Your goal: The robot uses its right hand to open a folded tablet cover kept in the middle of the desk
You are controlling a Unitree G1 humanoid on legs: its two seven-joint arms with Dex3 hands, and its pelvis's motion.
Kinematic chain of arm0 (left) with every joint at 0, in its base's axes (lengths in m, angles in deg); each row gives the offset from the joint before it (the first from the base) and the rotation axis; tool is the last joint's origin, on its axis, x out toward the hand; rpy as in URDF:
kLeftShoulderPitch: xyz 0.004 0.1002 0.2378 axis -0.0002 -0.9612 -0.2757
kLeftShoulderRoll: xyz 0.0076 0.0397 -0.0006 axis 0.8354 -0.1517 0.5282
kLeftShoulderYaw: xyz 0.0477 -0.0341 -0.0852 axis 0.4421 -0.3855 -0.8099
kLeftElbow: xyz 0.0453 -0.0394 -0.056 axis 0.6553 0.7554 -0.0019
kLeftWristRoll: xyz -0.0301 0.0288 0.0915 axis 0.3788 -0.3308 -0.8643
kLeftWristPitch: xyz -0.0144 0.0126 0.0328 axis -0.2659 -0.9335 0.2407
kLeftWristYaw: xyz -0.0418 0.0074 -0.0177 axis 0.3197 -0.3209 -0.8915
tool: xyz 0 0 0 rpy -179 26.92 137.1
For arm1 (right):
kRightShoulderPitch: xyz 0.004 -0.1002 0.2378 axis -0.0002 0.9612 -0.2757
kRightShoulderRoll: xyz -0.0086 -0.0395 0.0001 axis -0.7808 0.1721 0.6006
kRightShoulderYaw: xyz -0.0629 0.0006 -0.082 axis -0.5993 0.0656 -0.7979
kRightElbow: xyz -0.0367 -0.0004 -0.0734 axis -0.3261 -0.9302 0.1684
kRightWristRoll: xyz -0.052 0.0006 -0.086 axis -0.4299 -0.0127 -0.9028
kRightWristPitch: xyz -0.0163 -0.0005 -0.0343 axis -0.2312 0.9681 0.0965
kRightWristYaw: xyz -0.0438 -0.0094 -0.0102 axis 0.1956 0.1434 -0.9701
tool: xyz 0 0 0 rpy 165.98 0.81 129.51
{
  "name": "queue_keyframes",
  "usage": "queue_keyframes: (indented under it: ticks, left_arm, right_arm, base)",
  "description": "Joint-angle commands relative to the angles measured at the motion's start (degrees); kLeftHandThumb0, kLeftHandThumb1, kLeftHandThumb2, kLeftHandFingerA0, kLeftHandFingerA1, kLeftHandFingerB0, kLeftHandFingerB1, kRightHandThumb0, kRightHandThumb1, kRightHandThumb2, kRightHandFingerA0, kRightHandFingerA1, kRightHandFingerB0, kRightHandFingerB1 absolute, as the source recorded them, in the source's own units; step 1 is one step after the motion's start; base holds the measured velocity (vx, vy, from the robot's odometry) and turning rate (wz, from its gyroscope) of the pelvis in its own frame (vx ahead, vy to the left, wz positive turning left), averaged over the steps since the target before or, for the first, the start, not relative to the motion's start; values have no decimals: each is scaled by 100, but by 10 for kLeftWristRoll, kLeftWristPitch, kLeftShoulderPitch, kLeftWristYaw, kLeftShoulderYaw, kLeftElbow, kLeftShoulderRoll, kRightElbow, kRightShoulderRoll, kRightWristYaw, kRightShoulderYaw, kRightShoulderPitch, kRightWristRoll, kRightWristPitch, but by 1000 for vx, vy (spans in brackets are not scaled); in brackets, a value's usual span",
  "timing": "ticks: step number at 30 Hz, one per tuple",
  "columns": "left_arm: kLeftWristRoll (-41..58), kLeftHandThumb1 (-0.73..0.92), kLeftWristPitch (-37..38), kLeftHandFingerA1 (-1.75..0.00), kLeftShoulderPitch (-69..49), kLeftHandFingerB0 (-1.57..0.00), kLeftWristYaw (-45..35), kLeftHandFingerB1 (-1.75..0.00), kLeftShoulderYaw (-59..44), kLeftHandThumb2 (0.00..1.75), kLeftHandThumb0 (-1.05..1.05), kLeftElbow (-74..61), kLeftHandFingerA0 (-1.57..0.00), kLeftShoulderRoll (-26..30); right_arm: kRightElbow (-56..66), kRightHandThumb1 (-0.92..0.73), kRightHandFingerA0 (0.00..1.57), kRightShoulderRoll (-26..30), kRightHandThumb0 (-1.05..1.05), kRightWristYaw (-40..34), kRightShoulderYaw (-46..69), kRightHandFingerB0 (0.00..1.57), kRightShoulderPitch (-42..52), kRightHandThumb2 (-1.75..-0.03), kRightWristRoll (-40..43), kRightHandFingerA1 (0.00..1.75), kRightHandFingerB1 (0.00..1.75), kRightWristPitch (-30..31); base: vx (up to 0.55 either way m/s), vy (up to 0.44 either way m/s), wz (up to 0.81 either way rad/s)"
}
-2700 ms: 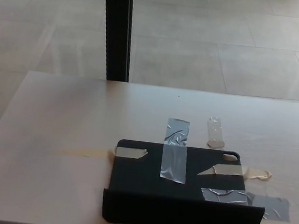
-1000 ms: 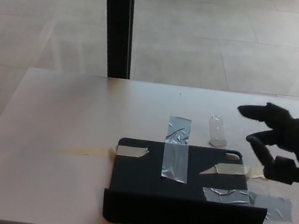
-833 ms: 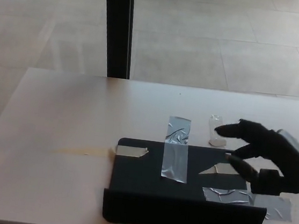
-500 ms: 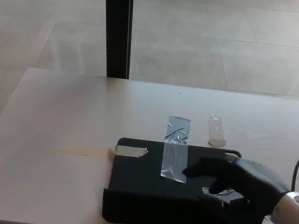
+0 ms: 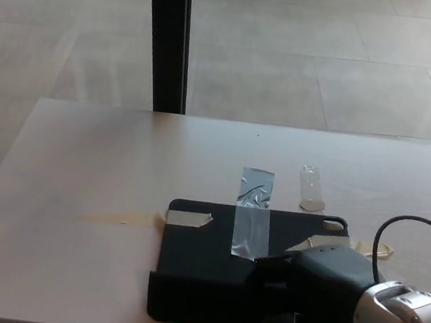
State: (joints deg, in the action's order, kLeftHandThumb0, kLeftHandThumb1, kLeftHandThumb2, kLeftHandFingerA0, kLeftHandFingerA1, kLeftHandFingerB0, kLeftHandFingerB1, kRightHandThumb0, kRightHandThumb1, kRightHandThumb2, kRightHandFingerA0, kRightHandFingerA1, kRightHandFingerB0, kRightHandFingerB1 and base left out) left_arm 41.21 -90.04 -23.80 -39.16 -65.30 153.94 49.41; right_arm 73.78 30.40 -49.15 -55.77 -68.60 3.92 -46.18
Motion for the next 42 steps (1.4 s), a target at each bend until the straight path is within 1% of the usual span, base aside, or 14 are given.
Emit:
queue_keyframes:
  ticks: [1,8,10,13,19,20,21,22,25,27,32,34,41,42]
  left_arm:
    - [38,83,-15,-79,14,-39,-15,-61,-16,65,-77,9,-63,52]
    - [41,81,-16,-81,17,-38,-22,-61,-19,64,-79,13,-66,49]
    - [38,81,-15,-80,19,-40,-19,-61,-17,64,-79,13,-67,49]
    - [33,82,-13,-80,19,-40,-19,-62,-11,65,-79,12,-67,52]
    - [41,61,-18,-79,22,-37,-20,-65,-12,94,-79,12,-62,55]
    - [41,61,-19,-80,25,-37,-19,-64,-10,94,-79,13,-63,56]
    - [37,61,-17,-80,26,-38,-15,-64,-5,95,-79,14,-65,57]
    - [35,81,-17,-79,29,-41,-10,-61,-2,65,-78,16,-69,56]
    - [39,78,-23,-82,33,-41,-12,-62,-2,62,-79,16,-79,58]
    - [40,58,-18,-81,32,-40,-27,-65,1,93,-82,11,-72,56]
    - [37,82,-17,-80,32,-40,-22,-61,6,65,-77,8,-67,59]
    - [36,81,-16,-79,28,-41,-20,-61,6,65,-77,9,-71,59]
    - [36,81,-18,-79,38,-42,-18,-60,8,64,-78,10,-73,63]
    - [35,81,-20,-78,41,-43,-10,-60,9,65,-78,11,-71,63]
  right_arm:
    - [-59,-92,72,-19,-104,109,-137,47,-65,-71,-287,103,57,66]
    - [-64,-76,74,-47,-97,151,-167,31,-72,-127,-312,88,54,110]
    - [-52,-92,83,-55,-105,126,-153,48,-47,-70,-291,103,55,133]
    - [-19,-74,86,-39,-103,115,-150,40,-25,-118,-298,96,57,126]
    - [88,-92,73,3,-102,148,-100,41,54,-68,-229,127,55,134]
    - [107,-72,79,17,-94,162,-98,27,60,-122,-234,126,54,127]
    - [129,-92,74,27,-103,170,-90,42,74,-70,-233,153,52,129]
    - [153,-77,64,34,-105,181,-80,32,91,-126,-231,110,54,140]
    - [206,-85,35,29,-105,185,-34,26,148,-67,-177,80,42,181]
    - [246,-92,52,65,-105,176,-21,40,179,-69,-183,135,69,149]
    - [340,-92,63,86,-105,194,44,31,268,-70,-161,95,40,182]
    - [352,-74,67,93,-105,179,53,27,300,-124,-166,104,51,174]
    - [367,-92,53,58,-104,142,115,30,402,-74,-140,70,38,199]
    - [372,-72,54,46,-96,137,130,26,414,-115,-131,74,48,206]
  base:
    - [0,0,0]
    - [0,0,0]
    - [0,0,0]
    - [0,0,0]
    - [0,0,0]
    - [0,0,0]
    - [0,0,0]
    - [0,0,0]
    - [0,0,0]
    - [0,0,0]
    - [0,0,0]
    - [0,0,0]
    - [0,0,0]
    - [0,0,0]
